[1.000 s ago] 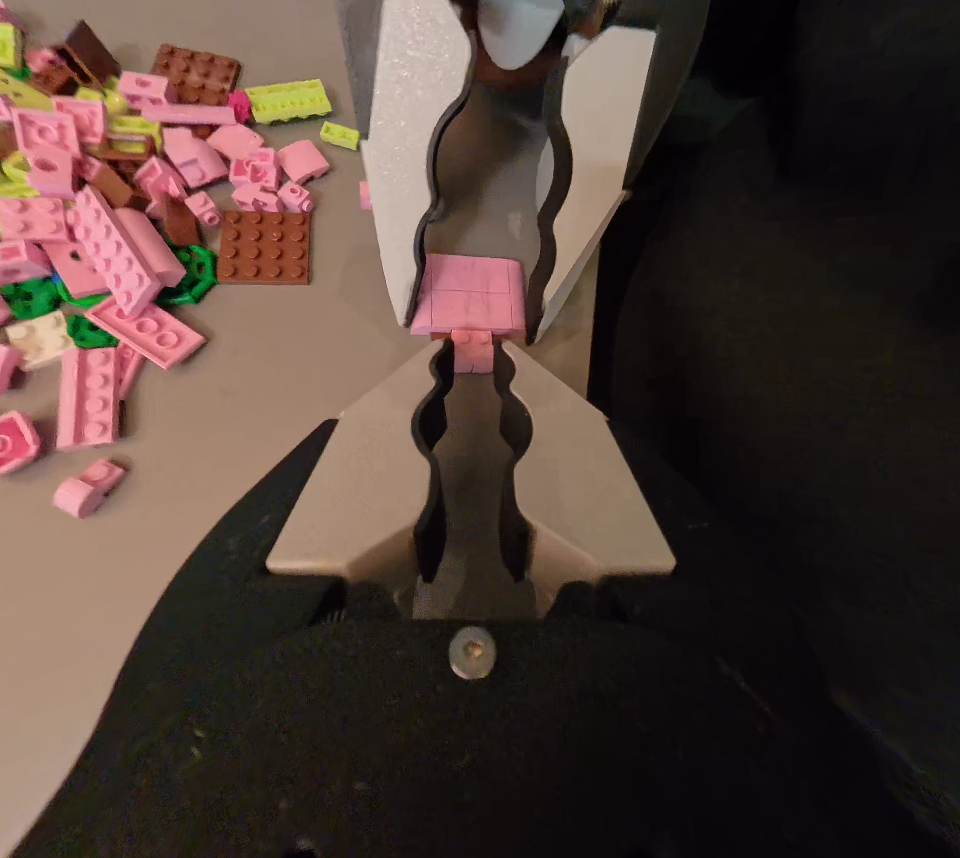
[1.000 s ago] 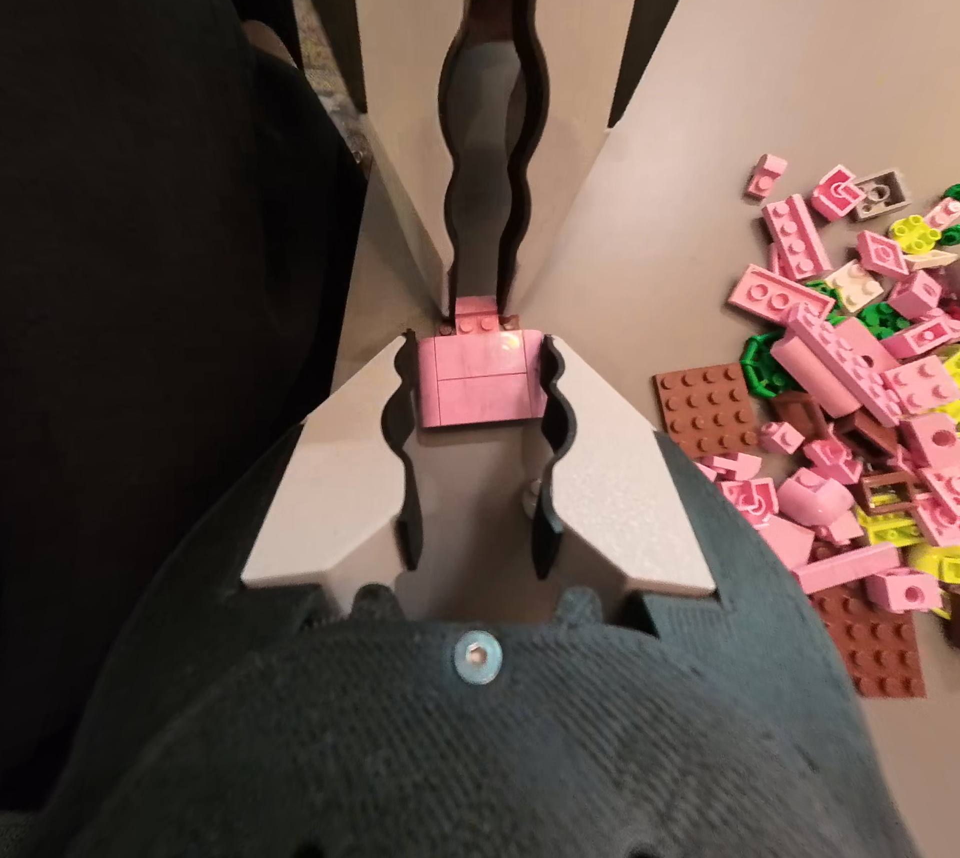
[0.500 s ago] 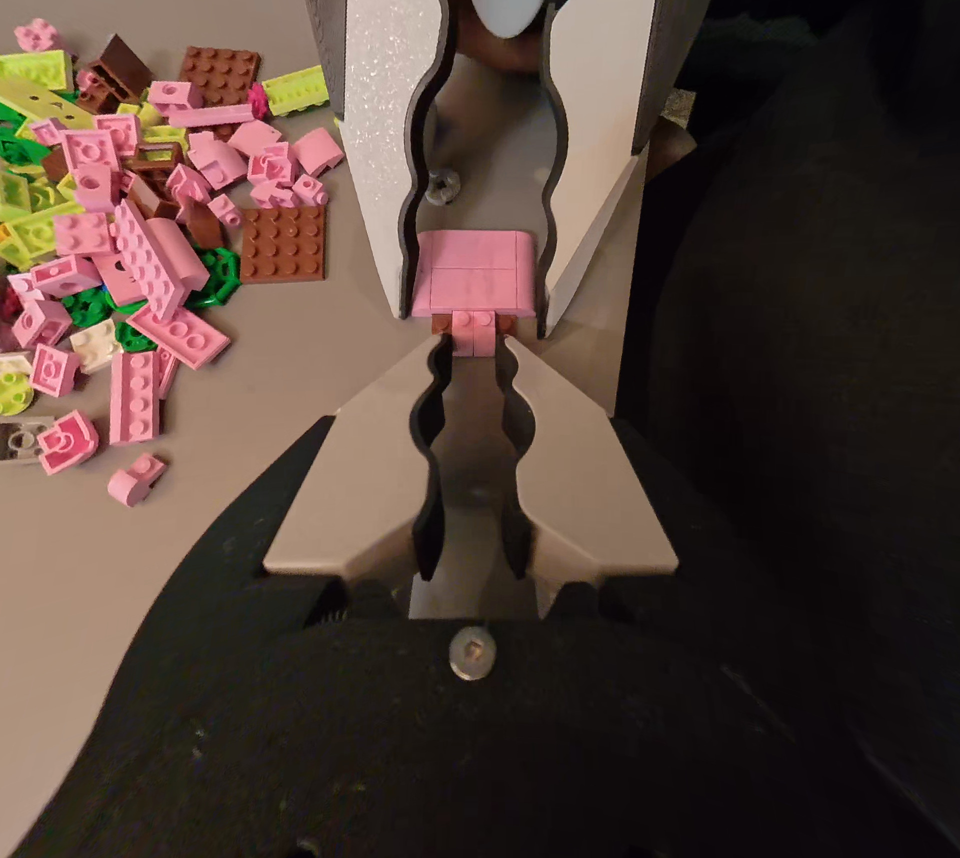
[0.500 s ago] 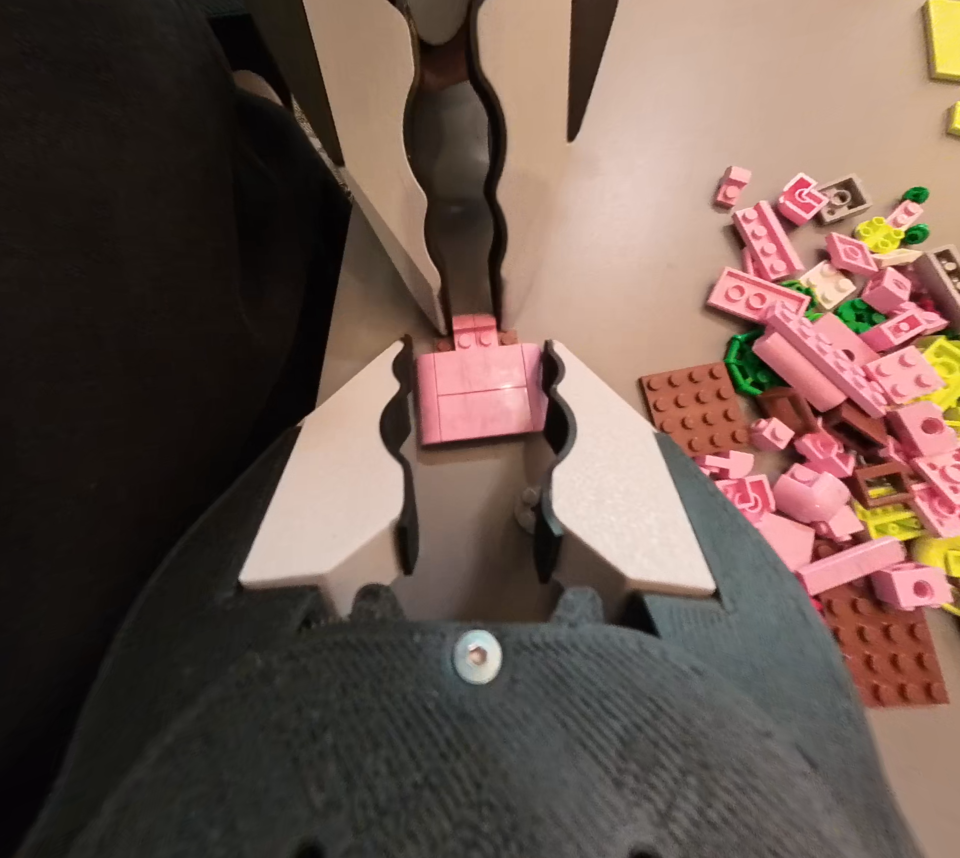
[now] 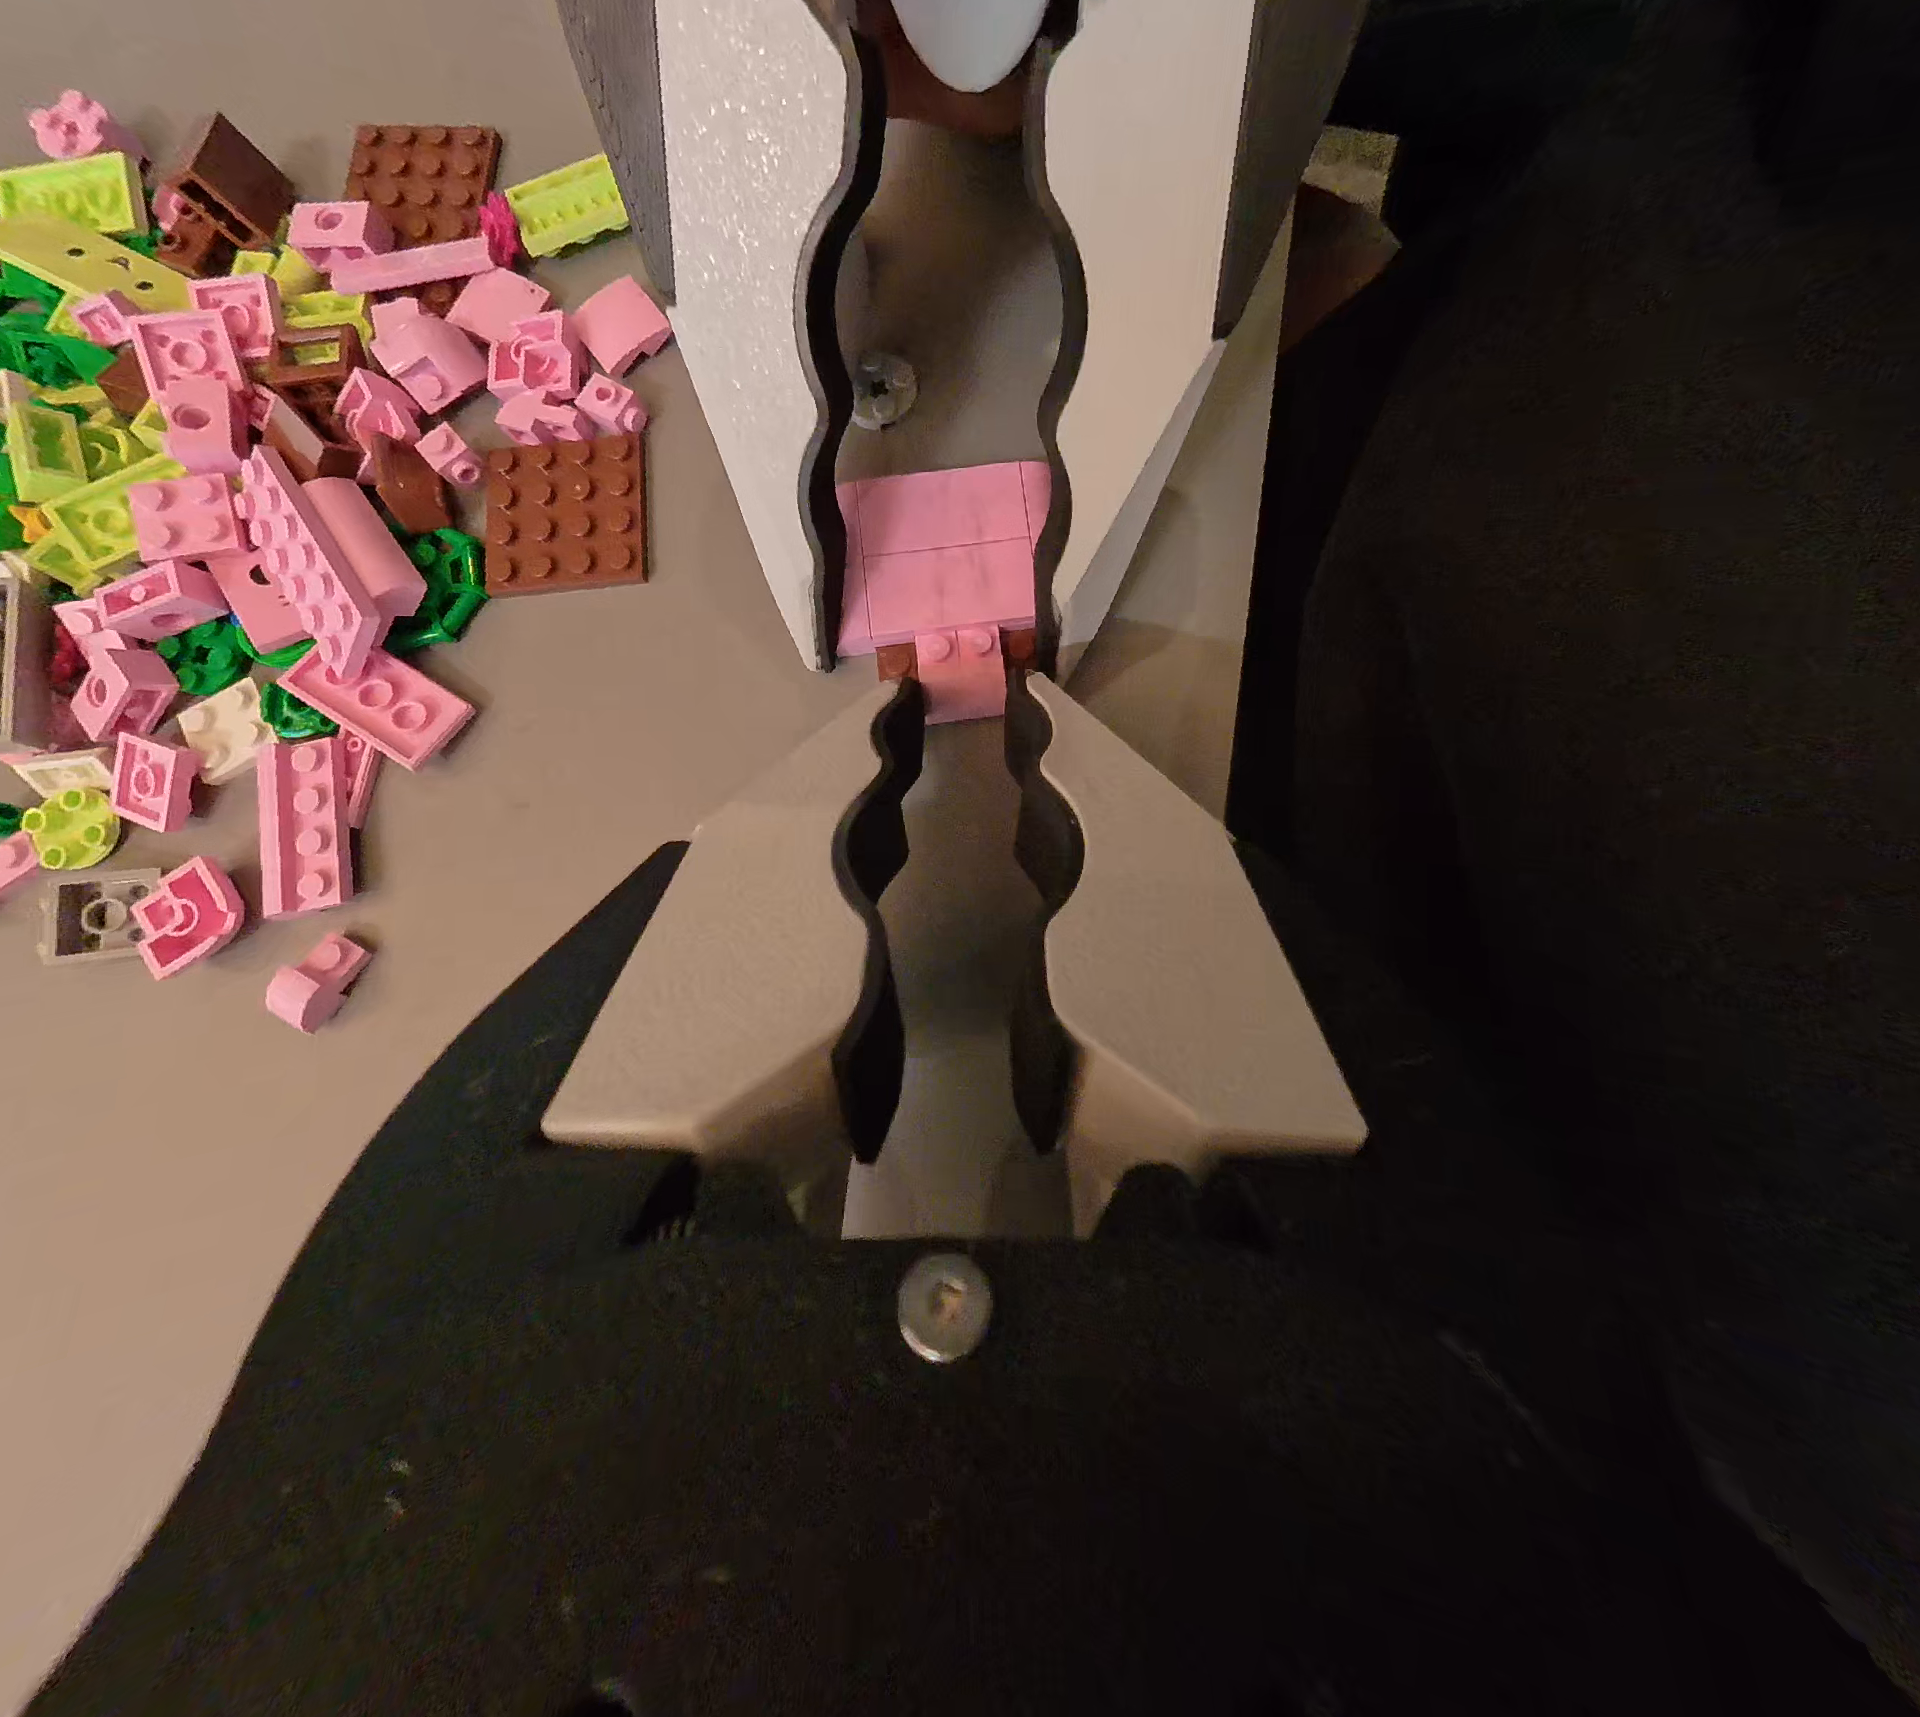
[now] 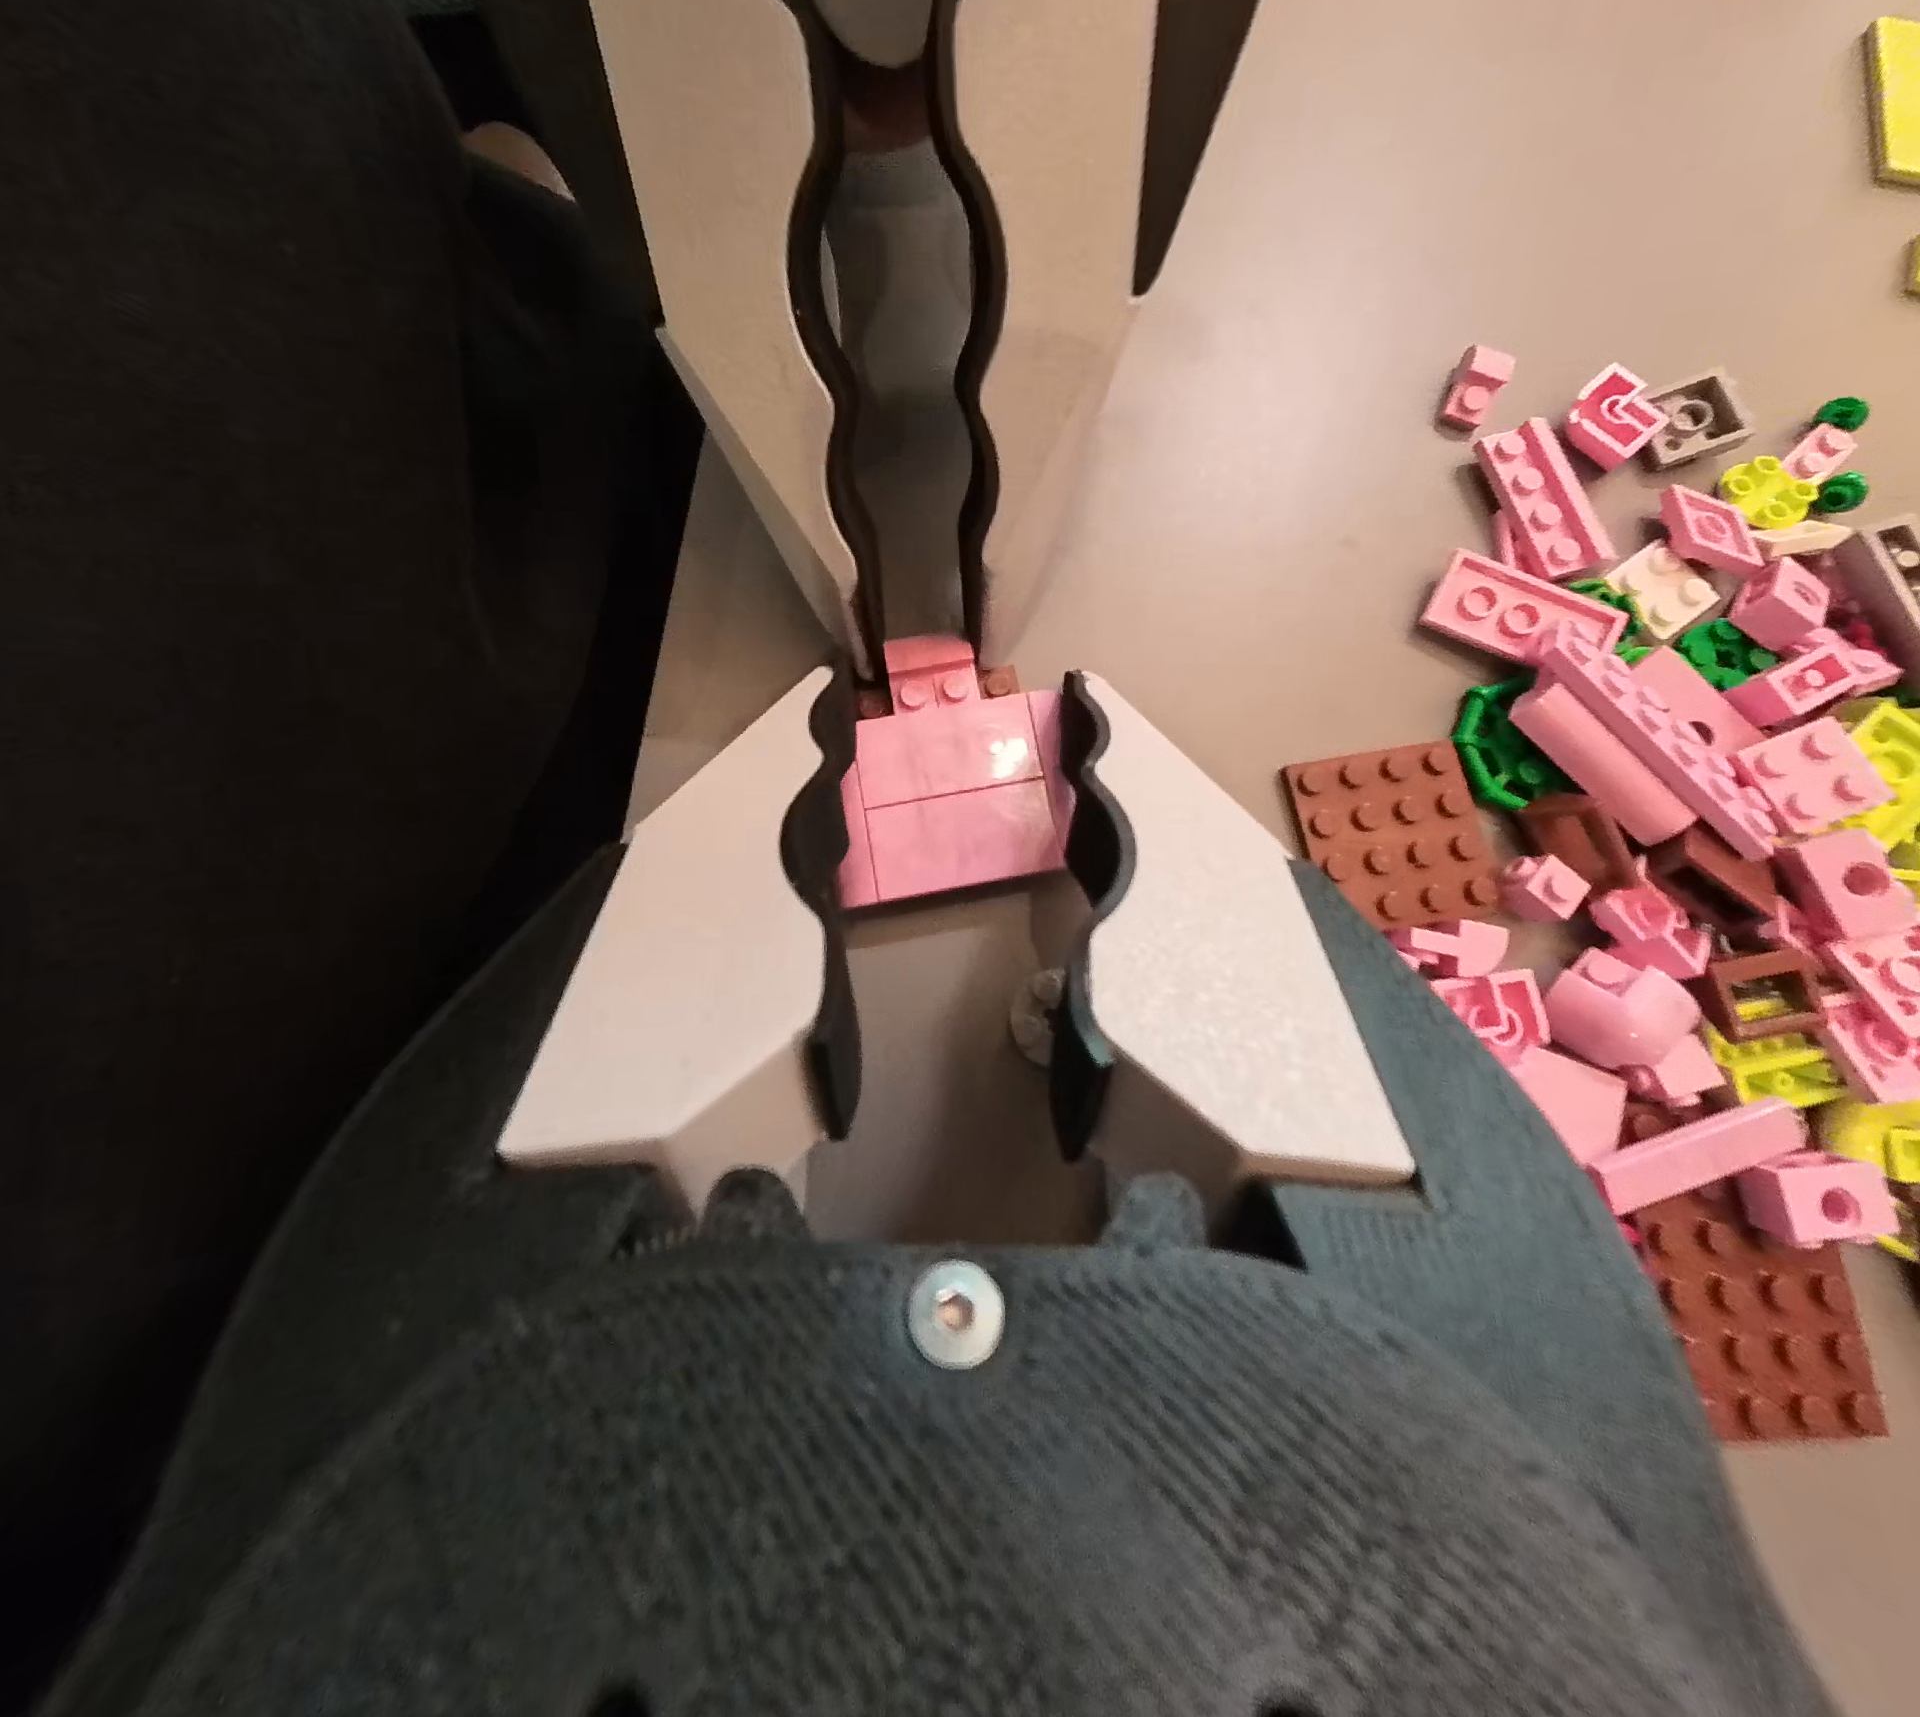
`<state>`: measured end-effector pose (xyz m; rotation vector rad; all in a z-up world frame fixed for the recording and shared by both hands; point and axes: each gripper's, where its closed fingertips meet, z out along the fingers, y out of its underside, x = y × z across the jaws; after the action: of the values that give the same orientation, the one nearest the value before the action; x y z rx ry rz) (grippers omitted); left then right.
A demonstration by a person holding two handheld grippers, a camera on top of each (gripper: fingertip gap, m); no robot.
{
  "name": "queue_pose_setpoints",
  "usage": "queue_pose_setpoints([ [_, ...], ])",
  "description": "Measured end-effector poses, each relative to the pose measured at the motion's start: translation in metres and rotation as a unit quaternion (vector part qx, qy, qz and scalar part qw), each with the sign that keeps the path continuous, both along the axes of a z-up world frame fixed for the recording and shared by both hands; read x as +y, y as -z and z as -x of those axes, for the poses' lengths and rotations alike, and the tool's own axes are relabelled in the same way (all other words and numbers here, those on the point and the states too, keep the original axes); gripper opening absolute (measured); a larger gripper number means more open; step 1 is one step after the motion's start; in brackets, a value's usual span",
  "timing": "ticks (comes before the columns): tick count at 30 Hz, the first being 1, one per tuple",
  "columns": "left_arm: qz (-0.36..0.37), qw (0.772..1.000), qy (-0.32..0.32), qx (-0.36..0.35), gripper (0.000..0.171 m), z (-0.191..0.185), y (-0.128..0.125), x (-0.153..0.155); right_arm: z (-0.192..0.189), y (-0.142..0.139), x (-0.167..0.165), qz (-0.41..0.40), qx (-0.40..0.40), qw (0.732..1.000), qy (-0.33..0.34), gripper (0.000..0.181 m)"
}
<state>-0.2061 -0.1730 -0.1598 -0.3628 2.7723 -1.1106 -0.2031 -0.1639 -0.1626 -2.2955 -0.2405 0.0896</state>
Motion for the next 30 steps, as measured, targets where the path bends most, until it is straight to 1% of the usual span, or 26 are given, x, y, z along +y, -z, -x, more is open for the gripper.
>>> queue_pose_setpoints([
  [5,-0.037,0.999,0.001,0.002,0.012,0.002,0.000,0.002,0.001,0.000,0.001,0.006,-0.001,1.000,-0.002,0.039],
  [8,-0.054,0.998,-0.012,0.008,0.012,0.002,0.001,0.002,0.001,0.000,0.001,0.014,-0.003,1.000,0.001,0.039],
  [11,-0.063,0.998,-0.013,0.023,0.012,0.003,0.001,0.003,0.002,0.000,0.002,0.015,-0.002,1.000,-0.003,0.039],
  [13,-0.040,0.998,-0.009,0.044,0.012,0.003,0.000,0.003,0.002,0.000,0.002,0.009,0.003,1.000,-0.005,0.039],
  [16,0.040,0.994,-0.025,0.103,0.013,0.004,-0.002,0.003,0.002,0.000,0.003,0.005,-0.001,1.000,-0.004,0.039],
  [18,0.080,0.989,-0.035,0.118,0.013,0.004,-0.003,0.003,0.003,0.000,0.003,0.003,-0.001,1.000,-0.004,0.039],
  [22,0.076,0.991,-0.041,0.102,0.013,0.005,-0.004,0.002,0.003,0.000,0.002,0.004,0.005,1.000,-0.008,0.039],
  [23,0.098,0.988,-0.036,0.117,0.013,0.008,-0.010,0.000,0.003,0.000,0.002,0.001,0.009,1.000,-0.008,0.039],
  [24,0.121,0.984,-0.045,0.127,0.013,0.006,-0.019,0.000,0.003,0.000,0.002,-0.004,0.015,1.000,-0.006,0.039],
  [25,0.096,0.988,-0.063,0.102,0.013,-0.002,-0.016,0.008,0.001,-0.001,0.002,-0.005,0.016,1.000,-0.002,0.038],
  [26,0.063,0.993,-0.066,0.074,0.013,-0.005,-0.010,0.016,-0.002,-0.001,0.002,-0.005,0.000,1.000,0.003,0.019],
  [27,0.062,0.993,-0.062,0.077,0.013,-0.001,-0.010,0.016,-0.004,-0.001,0.002,-0.004,-0.027,1.000,0.003,0.011],
  [28,0.069,0.992,-0.060,0.085,0.013,0.003,-0.012,0.014,-0.005,-0.001,0.003,-0.001,-0.036,0.999,0.005,0.009],
  [29,0.069,0.992,-0.064,0.078,0.013,0.003,-0.012,0.014,-0.006,-0.001,0.004,0.000,-0.043,0.999,0.005,0.007],
  [30,0.062,0.993,-0.074,0.063,0.013,-0.001,-0.011,0.017,-0.008,-0.001,0.004,0.000,-0.053,0.999,0.007,0.000],
])
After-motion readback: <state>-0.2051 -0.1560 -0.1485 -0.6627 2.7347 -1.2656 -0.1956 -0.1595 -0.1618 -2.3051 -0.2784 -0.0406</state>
